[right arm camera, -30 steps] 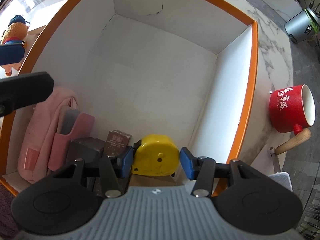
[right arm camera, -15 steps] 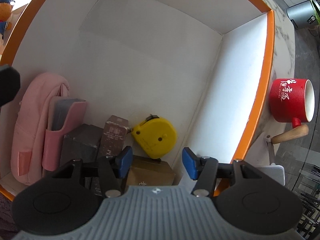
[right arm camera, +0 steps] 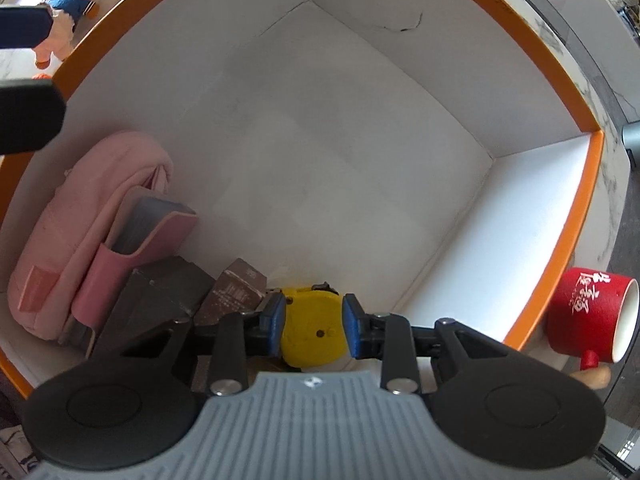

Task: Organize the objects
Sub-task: 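Lower the yellow tape measure into the orange box with the right tool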

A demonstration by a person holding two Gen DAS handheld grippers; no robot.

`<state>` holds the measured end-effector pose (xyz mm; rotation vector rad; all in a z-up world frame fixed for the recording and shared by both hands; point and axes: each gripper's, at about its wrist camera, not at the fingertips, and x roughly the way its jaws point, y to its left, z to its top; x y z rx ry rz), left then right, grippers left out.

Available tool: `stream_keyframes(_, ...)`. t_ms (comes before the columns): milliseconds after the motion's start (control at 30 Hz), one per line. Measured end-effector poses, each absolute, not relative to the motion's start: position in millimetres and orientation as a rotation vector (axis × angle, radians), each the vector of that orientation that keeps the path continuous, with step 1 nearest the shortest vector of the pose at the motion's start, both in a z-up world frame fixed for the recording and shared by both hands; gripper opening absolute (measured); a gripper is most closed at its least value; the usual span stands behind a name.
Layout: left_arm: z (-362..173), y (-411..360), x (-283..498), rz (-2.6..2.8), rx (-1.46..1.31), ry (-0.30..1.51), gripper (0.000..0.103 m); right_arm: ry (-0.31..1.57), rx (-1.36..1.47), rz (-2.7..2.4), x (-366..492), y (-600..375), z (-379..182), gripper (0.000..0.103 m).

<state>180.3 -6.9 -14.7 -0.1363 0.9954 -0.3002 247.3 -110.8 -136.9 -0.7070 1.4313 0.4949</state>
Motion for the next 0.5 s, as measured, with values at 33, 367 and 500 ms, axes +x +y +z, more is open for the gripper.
stream_keyframes(33,-15,-7,181,-0.297,-0.136,0.997,0.075,1.435,-0.722,0.501,248,-110,-140,0.035)
stream_keyframes(367,-17,-9,185,-0.283,-0.118,1.010,0.075,1.435,-0.844,0.780,236,-104,-143,0.039)
stream_keyframes(500,-16,-10,185,-0.275,-0.112,1.012,0.075,1.425,-0.937,0.945,223,-98,-141,0.038)
